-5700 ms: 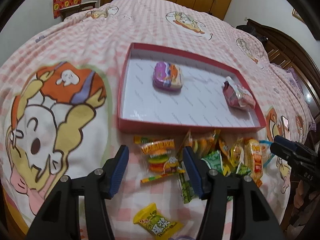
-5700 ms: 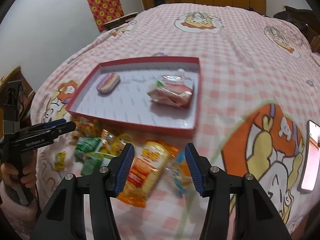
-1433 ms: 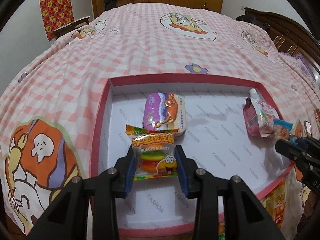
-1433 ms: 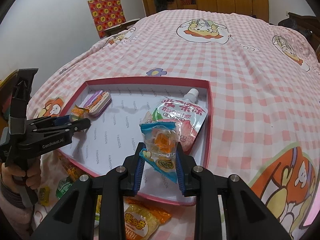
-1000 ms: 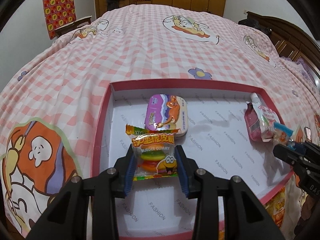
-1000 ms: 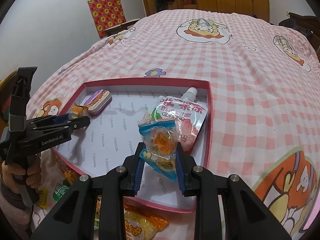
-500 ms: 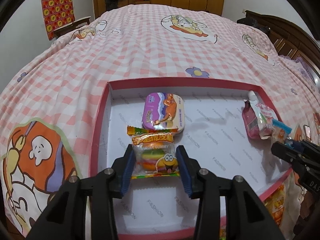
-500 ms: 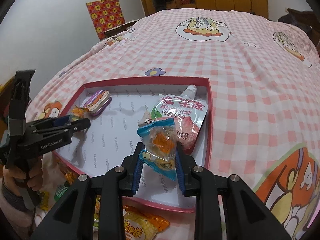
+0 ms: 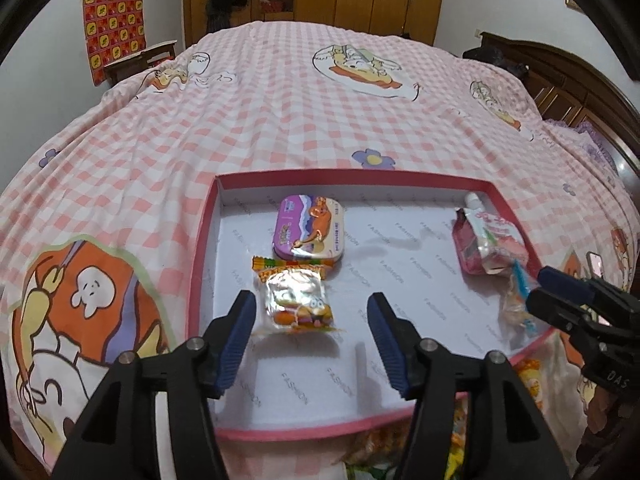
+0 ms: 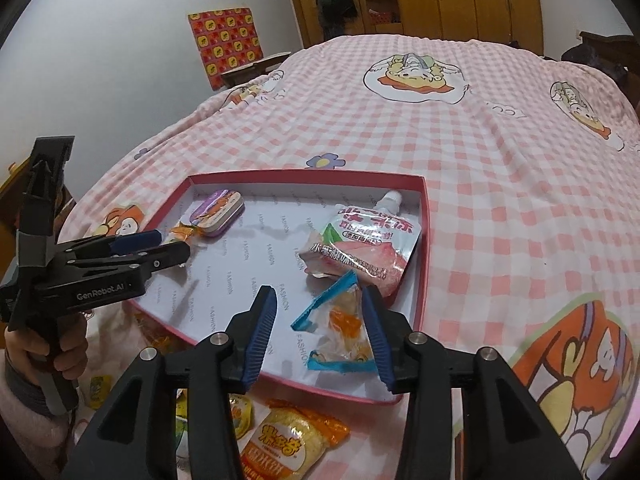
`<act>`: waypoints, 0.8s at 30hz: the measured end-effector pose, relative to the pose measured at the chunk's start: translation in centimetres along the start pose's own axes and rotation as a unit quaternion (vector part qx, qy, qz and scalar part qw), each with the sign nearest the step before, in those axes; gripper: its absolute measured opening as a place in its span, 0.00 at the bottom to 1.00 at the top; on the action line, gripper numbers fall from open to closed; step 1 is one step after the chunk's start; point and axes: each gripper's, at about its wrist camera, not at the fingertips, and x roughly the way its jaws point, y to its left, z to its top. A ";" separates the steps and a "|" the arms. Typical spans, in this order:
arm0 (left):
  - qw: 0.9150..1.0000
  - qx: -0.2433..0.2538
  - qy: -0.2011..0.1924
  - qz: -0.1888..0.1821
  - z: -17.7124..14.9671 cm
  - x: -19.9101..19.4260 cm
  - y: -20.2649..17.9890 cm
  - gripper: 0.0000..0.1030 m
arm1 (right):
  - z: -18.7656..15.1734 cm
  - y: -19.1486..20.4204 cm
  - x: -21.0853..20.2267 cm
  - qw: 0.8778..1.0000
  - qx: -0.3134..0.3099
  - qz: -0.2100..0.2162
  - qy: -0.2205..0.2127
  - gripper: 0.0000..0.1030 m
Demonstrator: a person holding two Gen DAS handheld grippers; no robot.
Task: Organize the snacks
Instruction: 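Open the left tool to release the gummy packet while the right tool releases the candy, then move both tools back from the box toward the remaining snack pile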
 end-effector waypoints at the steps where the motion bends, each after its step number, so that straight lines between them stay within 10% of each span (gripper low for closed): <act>1: 1.000 -0.001 -0.001 -0.003 -0.2 -0.4 0.0 0.62 | -0.1 0.0 -0.1 1.000 0.001 0.000 -0.001 0.44; 24: 0.999 -0.033 -0.009 -0.025 -5.8 -7.0 1.0 0.63 | -4.3 2.0 -4.0 1.000 0.024 0.014 0.006 0.44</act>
